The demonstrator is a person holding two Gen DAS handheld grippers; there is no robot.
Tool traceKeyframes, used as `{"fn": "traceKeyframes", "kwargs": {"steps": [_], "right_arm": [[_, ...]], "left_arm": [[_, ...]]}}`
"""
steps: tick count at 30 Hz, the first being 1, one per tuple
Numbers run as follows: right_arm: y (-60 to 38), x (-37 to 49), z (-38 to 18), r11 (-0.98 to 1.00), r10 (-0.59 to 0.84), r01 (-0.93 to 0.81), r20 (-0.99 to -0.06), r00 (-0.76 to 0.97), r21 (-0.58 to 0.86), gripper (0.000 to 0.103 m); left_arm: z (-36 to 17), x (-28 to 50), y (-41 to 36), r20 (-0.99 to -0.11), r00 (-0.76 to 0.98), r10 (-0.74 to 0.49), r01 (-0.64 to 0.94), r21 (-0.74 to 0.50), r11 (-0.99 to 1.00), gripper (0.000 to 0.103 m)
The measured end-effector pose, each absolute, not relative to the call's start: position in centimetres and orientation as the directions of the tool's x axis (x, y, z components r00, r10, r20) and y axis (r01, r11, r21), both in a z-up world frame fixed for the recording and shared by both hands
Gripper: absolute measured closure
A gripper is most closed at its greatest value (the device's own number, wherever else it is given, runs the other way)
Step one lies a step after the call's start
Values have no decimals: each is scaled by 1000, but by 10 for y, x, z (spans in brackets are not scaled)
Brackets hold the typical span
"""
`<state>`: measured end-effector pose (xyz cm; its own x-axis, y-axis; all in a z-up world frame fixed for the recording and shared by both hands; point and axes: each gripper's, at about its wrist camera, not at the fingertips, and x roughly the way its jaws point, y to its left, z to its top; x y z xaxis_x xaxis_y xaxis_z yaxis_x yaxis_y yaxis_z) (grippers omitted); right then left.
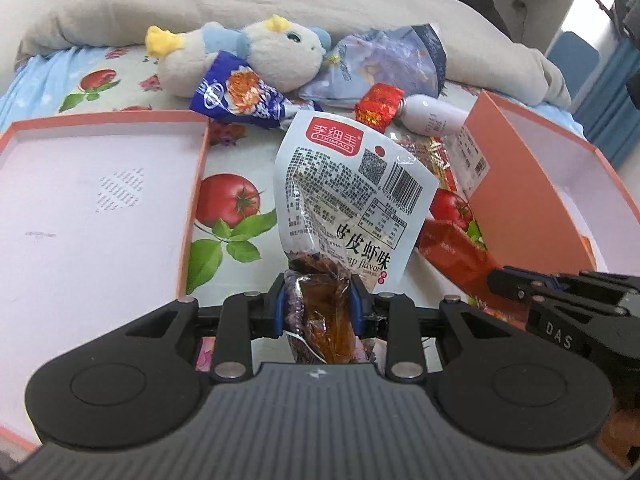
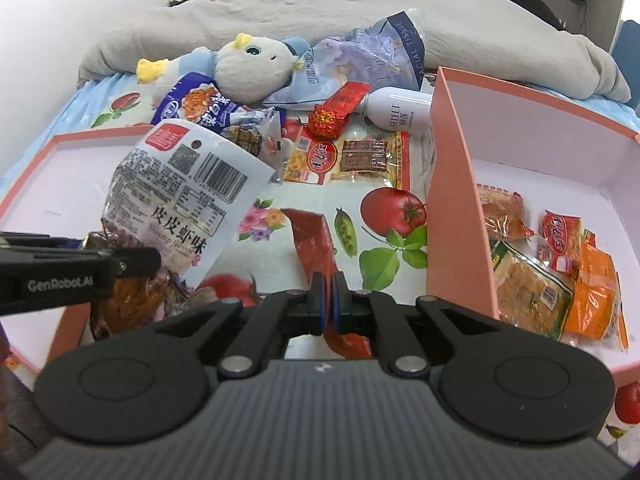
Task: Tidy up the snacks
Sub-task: 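Grasp the long red snack packet with the right gripper, then lift the red packet with the right gripper while the left holds the white packet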
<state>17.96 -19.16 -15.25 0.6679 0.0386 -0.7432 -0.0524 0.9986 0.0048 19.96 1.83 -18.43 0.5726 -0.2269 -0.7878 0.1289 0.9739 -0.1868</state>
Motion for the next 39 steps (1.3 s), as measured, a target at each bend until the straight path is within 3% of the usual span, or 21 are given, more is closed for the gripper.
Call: {"fn": "traceKeyframes", "kwargs": {"steps": [16, 27, 31, 33, 37, 39], "right_arm": [[-212, 159, -107, 999, 46, -31, -686, 726, 34, 100], [-223, 140, -146, 982, 183, -93, -718, 672, 163, 97], [-217, 142, -160, 981, 194, -122, -732, 653, 151, 96], [-214, 145, -168, 980, 197, -129, -746, 636, 149, 92], [-207, 148, -178, 979, 205, -147, -748, 631, 143, 64], [-205, 148, -179, 977, 215, -153, -740, 637, 152, 59]], "left_arm": [[-130, 190, -6, -735, 631, -246, 149, -196, 969, 69], [-160, 183, 4, -792, 574, -208, 97, -187, 978, 69], [-174, 182, 14, -810, 555, -187, 65, -182, 981, 69], [-179, 183, 17, -817, 549, -179, 56, -178, 982, 69], [-187, 183, 20, -827, 536, -172, 48, -174, 984, 69], [-190, 182, 20, -830, 530, -173, 48, -174, 984, 68]]}}
